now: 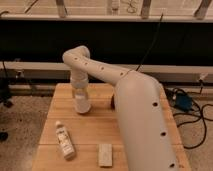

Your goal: Place the ceramic cup over the eraser

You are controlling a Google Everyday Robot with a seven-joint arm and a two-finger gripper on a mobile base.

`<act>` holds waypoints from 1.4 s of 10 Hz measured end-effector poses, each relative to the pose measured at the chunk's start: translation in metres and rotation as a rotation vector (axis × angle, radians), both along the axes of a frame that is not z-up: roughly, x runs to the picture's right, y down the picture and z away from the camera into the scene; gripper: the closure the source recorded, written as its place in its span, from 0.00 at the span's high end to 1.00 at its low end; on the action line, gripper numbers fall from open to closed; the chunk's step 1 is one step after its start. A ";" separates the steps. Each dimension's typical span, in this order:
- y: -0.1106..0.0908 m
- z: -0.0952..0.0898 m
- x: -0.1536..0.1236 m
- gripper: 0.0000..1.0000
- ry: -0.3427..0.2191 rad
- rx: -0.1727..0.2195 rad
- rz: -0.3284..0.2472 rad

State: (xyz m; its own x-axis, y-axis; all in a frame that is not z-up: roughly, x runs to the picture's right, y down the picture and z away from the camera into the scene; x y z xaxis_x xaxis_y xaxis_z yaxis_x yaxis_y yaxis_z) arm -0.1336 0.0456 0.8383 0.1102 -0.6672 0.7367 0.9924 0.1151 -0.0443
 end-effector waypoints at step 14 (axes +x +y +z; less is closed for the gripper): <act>-0.045 -0.036 0.038 0.80 0.087 0.005 0.091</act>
